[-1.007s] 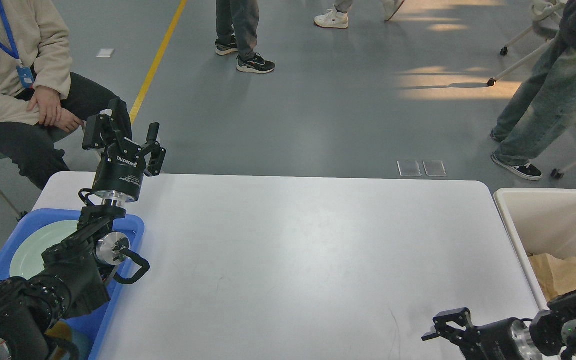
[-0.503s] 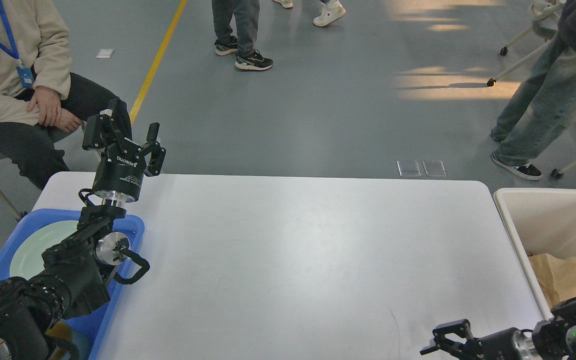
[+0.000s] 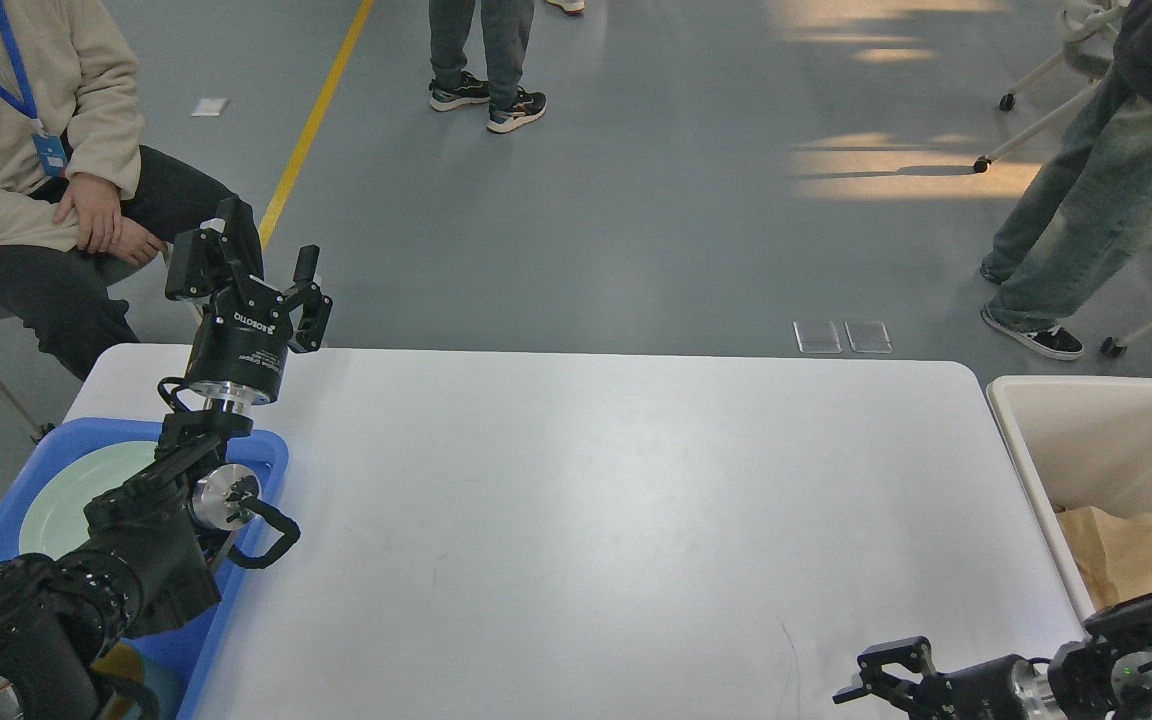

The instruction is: Tidy desktop

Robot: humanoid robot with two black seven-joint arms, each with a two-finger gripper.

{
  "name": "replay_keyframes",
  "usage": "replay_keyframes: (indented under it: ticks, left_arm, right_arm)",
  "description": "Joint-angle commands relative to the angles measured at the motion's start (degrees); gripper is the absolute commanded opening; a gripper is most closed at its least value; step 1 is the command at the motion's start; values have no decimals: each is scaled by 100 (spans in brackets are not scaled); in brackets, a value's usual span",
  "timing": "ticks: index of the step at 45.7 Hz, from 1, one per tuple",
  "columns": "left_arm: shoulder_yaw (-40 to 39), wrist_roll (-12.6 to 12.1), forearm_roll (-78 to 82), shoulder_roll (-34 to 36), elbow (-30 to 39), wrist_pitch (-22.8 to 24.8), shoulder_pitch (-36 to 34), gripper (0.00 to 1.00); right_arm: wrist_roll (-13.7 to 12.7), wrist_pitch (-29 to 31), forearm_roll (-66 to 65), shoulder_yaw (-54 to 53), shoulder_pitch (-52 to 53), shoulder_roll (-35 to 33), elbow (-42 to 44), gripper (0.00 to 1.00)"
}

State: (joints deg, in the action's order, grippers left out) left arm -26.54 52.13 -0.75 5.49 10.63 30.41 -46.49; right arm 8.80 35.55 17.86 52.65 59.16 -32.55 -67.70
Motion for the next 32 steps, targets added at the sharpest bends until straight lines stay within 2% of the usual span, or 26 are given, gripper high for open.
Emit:
replay_keyframes:
  ticks: [1, 8, 12, 32]
  left_arm:
    - [0, -1, 4, 5, 1, 0, 0, 96]
    - [0, -1, -4, 5, 1, 0, 0, 96]
    - [0, -1, -4, -4, 1, 0, 0, 96]
    - [0, -1, -5, 5, 1, 0, 0, 96]
  right_arm:
    - [-10, 233, 16, -18, -18, 29, -6, 99]
    - [-1, 620, 86, -27, -9, 20, -6, 97]
    - [-1, 725, 218, -27, -18, 20, -15, 92]
    - [-1, 664, 227, -97, -308, 433, 240, 92]
